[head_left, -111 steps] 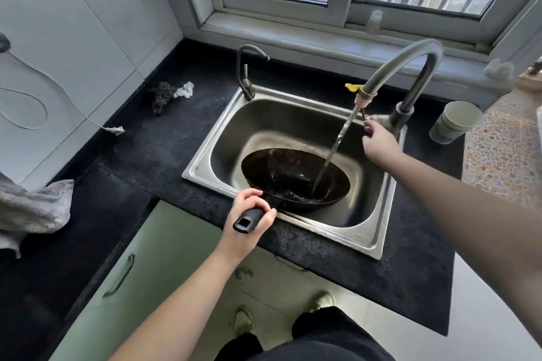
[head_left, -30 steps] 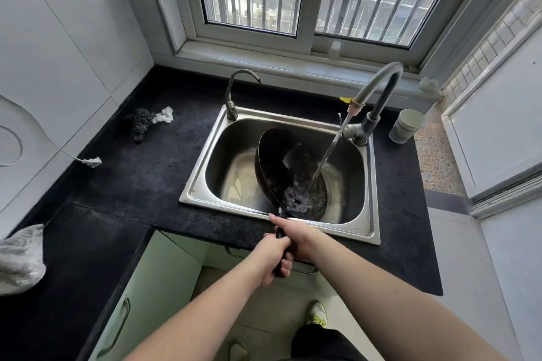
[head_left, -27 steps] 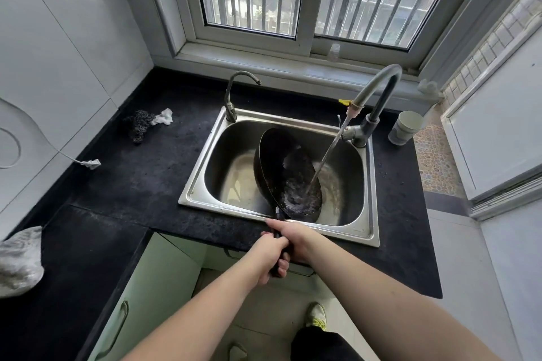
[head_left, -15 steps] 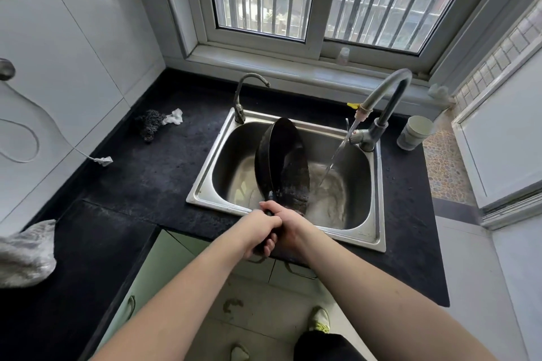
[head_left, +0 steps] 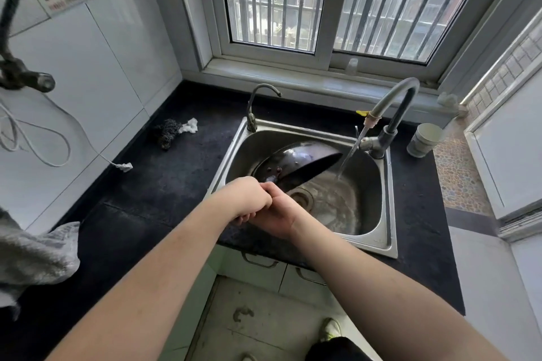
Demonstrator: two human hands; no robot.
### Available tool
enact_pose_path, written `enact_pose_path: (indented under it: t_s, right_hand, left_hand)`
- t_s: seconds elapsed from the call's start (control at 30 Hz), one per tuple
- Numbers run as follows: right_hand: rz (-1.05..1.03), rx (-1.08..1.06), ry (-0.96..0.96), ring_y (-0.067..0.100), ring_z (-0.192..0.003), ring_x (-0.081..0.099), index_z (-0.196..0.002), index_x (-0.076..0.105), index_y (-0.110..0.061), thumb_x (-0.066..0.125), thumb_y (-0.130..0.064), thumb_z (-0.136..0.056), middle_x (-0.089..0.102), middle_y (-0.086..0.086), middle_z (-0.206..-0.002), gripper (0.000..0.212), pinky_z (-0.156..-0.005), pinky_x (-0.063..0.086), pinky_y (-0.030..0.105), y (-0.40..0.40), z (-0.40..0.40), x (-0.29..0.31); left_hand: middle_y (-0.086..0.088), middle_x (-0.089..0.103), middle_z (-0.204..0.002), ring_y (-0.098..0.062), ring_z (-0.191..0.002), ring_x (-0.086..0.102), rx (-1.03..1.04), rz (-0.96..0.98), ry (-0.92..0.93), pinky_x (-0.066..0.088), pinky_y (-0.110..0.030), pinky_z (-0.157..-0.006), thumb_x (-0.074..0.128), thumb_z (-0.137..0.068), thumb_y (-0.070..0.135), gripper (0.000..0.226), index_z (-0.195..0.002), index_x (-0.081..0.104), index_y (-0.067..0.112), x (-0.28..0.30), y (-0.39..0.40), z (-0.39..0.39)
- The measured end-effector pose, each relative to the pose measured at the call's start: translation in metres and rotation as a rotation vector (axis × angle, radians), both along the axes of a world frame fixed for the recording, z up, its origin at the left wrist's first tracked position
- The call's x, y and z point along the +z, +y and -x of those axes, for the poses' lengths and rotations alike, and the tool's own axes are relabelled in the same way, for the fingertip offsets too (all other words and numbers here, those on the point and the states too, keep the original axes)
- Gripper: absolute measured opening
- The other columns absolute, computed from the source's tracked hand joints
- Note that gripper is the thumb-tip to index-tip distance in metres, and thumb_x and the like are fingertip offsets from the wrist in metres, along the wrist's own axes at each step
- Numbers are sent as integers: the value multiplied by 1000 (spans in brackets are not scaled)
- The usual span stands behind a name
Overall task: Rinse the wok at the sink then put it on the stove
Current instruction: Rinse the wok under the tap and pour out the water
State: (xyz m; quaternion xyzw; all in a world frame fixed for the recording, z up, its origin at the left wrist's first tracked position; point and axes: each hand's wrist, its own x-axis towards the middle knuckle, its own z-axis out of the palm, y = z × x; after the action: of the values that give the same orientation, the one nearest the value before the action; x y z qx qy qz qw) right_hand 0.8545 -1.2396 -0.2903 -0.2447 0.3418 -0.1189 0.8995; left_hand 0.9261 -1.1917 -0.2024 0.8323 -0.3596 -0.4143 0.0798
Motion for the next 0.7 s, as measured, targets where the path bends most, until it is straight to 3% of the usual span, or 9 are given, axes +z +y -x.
enact_pose_path:
  t_s: [0.17, 0.27, 0.37, 0.63, 0.7]
  right_hand:
    - [-56, -74, 34, 33, -75, 51, -79, 73, 3, 52, -23, -72, 56, 21, -85, 34, -77, 41, 39, 11, 10, -13]
    - [-104, -91, 48, 34, -87, 54, -97, 69, 2, 52, -22, -73, 60, 22, -99, 38, -84, 41, 40, 14, 19, -15]
    - [-160, -92, 47, 31, -94, 57, -107, 62, 1, 52, -21, -73, 62, 18, -104, 42, -89, 42, 39, 15, 31, -19]
    - [-214, -137, 53, 32, -94, 61, -97, 69, 4, 55, -21, -72, 68, 18, -100, 39, -87, 46, 42, 20, 55, -27]
    - [-193, -133, 71, 32, -83, 61, -87, 72, 2, 48, -23, -80, 68, 17, -89, 34, -76, 49, 41, 19, 59, -25]
  left_hand:
    - [-12, 64, -68, -27, -59, 61, -133, -56, -165, 54, -31, -63, 52, -76, 20, 17, -67, 57, 7, -1, 6, 13]
    - [-14, 68, -80, -29, -72, 67, -166, -47, -214, 50, -29, -62, 53, -81, 21, 16, -83, 62, 8, -5, 8, 23]
    - [-14, 70, -100, -30, -94, 68, -204, -34, -255, 49, -29, -70, 53, -84, 21, 26, -102, 65, 7, -14, 10, 33]
    - [-11, 68, -111, -28, -104, 65, -288, -5, -310, 50, -31, -80, 51, -85, 21, 34, -114, 65, 9, -33, 11, 60]
    - [-11, 70, -105, -28, -97, 66, -234, 11, -277, 50, -31, -78, 46, -86, 26, 33, -107, 66, 10, -36, 12, 67]
